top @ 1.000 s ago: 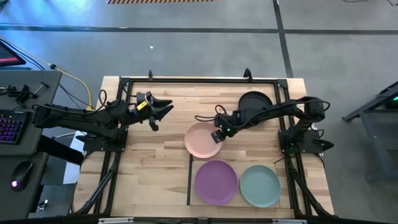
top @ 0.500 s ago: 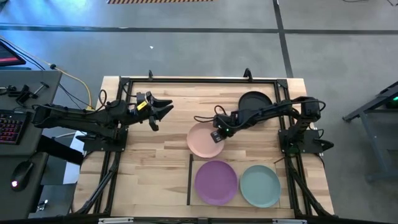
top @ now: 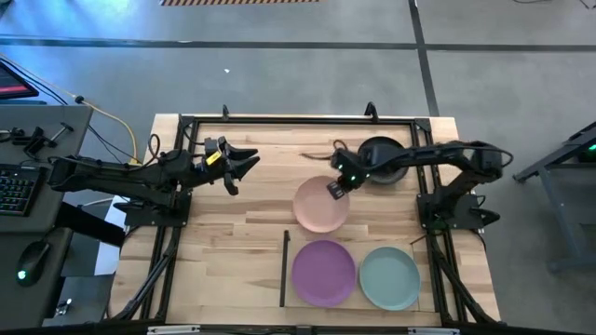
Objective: Place and stack plates onto a shelf
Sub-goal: Stack the orange plate on the purple plate on the shelf
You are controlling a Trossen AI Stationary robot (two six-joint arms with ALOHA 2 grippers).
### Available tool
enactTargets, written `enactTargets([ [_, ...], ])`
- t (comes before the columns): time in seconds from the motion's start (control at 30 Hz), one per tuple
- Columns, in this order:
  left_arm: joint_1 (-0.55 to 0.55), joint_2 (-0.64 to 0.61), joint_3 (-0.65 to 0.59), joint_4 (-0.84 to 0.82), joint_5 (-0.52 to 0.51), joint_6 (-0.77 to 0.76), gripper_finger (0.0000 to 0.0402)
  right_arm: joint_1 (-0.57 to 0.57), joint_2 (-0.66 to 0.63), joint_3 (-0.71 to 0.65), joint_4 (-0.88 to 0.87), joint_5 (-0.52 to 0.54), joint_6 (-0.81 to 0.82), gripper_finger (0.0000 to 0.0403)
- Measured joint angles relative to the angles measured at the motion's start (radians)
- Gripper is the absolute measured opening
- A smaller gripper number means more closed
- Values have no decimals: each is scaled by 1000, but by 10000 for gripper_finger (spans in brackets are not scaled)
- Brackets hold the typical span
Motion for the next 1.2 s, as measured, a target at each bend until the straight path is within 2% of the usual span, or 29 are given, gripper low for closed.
enactTargets([
  [0.17, 0, 0, 0, -1, 0, 0, 129, -57, -158, -1, -137, 11, -97, 1],
  [0.33, 0, 0, 0, 0, 0, 44, 129, -92, -372, -106, -130, 9, -118, 0],
  [0.57, 0, 0, 0, -1, 0, 53, 129, -94, -722, -368, 37, -37, 66, 0],
  [0.7, 0, 0, 0, -1, 0, 53, 129, -94, -861, -476, 103, -84, 219, 0],
  [0.87, 0, 0, 0, 0, -1, 79, 129, -93, -945, -510, 121, -86, 291, 0],
  [1.2, 0, 0, 0, -1, -3, 79, 129, -93, -953, -510, 187, -78, 275, 0],
])
